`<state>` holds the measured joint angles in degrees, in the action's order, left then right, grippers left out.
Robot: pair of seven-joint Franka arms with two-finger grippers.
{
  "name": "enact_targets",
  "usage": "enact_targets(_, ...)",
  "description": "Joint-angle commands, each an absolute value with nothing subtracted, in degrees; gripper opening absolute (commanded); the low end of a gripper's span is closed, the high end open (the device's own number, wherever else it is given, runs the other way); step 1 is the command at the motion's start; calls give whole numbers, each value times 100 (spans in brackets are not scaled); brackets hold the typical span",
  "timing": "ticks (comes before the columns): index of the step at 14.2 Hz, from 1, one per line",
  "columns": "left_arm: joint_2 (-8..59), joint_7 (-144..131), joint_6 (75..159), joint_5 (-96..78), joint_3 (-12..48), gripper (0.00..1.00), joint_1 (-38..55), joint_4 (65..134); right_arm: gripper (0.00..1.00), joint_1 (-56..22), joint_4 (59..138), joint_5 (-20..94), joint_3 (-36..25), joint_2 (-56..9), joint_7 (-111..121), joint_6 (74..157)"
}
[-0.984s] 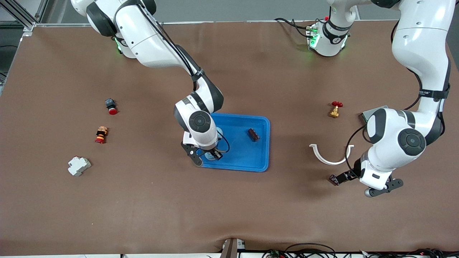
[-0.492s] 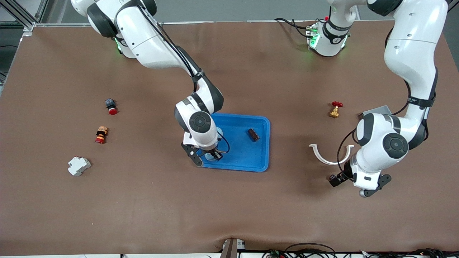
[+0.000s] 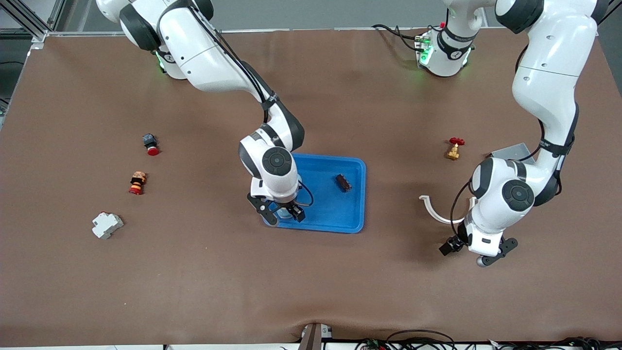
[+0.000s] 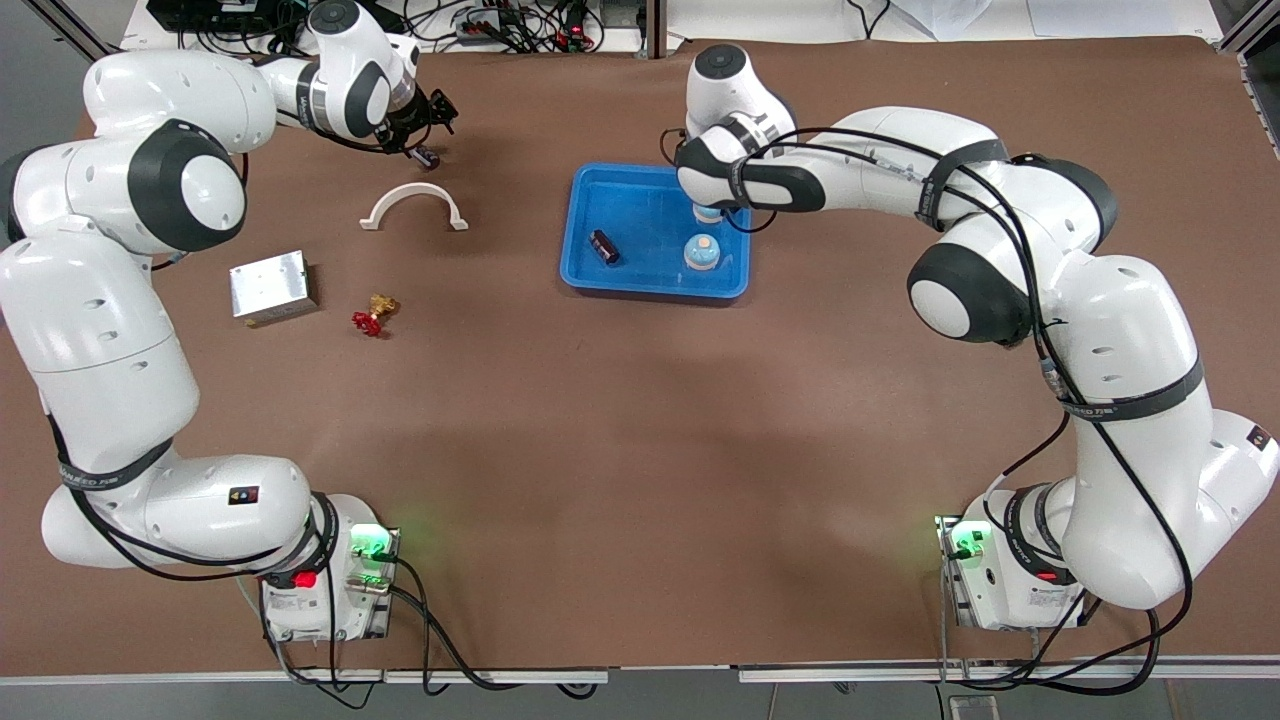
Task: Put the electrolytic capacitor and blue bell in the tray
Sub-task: 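Grasp the second capacitor with the left gripper while the right gripper withdraws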
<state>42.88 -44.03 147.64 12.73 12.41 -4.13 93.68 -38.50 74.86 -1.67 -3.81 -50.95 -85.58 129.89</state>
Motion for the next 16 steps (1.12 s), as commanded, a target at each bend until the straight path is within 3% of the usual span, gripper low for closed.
enact_targets(1,4254,-4535,15046,1450,1239,100,-457,9527,100,-3472,7523,-220,-299,-4686,-7993,12545)
enact_targets(4,4289,-4526,15284,1450,1230,100,-457,9624,100,-3165,7768,-185,-299,-4273,-7358,12112)
enact_targets(10,4377,-4526,15451,1511,1222,100,-466,9659,100,-2357,10297,26,-334,-2271,-5321,12892)
enact_targets(16,4421,-4526,15759,1784,1222,100,-492,9782,100,-1856,11819,44,-896,-907,-3036,13051)
